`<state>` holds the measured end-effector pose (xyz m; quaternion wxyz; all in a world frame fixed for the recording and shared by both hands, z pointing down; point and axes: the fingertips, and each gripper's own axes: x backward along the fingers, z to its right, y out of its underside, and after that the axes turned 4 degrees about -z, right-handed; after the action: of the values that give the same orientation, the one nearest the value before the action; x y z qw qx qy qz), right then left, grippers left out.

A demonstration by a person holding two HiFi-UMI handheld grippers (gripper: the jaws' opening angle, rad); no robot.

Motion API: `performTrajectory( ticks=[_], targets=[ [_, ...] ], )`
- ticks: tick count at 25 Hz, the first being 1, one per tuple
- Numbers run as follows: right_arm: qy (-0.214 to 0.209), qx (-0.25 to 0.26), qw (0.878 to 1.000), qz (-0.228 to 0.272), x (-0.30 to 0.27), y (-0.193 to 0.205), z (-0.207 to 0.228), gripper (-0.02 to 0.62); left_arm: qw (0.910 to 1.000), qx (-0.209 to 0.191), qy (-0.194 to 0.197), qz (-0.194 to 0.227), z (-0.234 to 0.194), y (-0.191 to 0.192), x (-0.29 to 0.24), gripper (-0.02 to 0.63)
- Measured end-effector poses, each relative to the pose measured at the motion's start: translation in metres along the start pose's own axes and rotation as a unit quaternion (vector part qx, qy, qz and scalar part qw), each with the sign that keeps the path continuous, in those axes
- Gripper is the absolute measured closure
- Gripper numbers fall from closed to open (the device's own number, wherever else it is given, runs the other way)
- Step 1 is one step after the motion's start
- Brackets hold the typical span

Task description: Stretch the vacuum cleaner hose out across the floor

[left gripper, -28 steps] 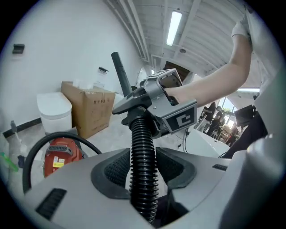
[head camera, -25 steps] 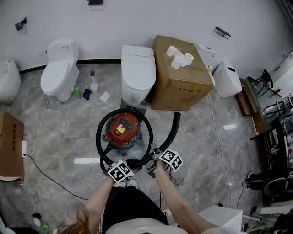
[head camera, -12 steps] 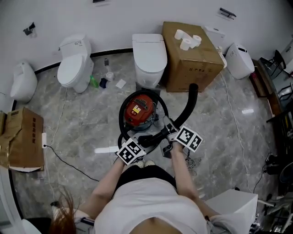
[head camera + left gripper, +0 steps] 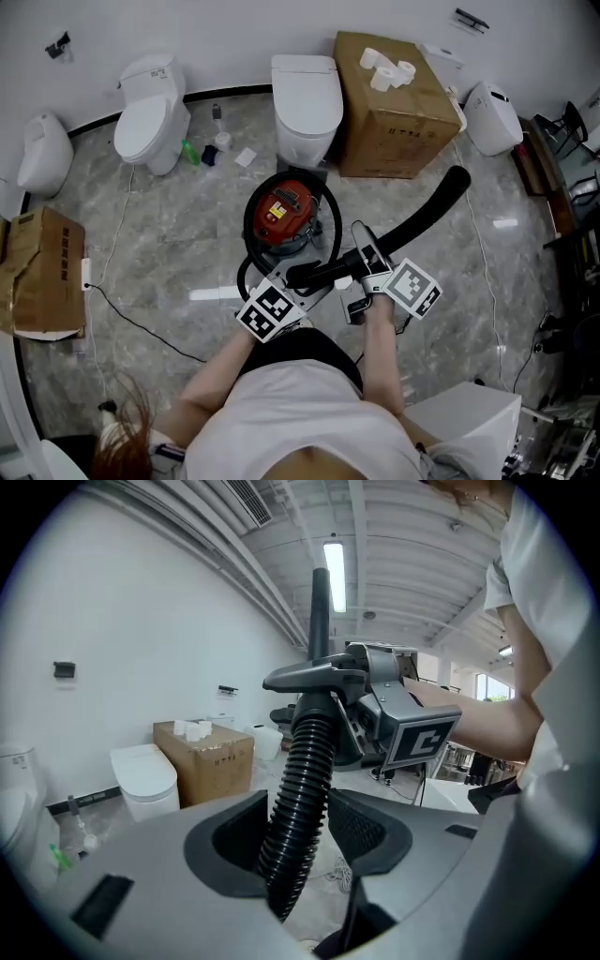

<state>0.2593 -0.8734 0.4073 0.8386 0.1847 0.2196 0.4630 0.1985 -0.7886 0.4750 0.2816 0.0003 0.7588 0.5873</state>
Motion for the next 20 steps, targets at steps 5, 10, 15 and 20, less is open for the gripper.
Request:
performTrajectory(
  ticks=[5,10,15,20],
  targets=[
    [0.009,-0.004,1.0,0.013,0.007,-0.008,0.0,0.407,1.0,-0.002,0.004,-0.004,0.004,-0.003,-0.003,0.421],
    [0.016,-0.001,1.0,0.019,0.013,-0.005,0.001,0.407,0.9998,-0.002,0.017,-0.004,0.009,0.002,-0.003,0.42],
    [0.027,0.008,0.999,0.022,0.016,0.009,0.003,0.407,0.9992,-0.001,0.039,-0.006,0.014,0.016,0.0,0.421],
    [0.038,-0.003,0.999,0.035,0.028,0.024,0.012,0.407,0.9985,-0.008,0.053,-0.008,0.024,0.033,0.003,0.42]
  ],
)
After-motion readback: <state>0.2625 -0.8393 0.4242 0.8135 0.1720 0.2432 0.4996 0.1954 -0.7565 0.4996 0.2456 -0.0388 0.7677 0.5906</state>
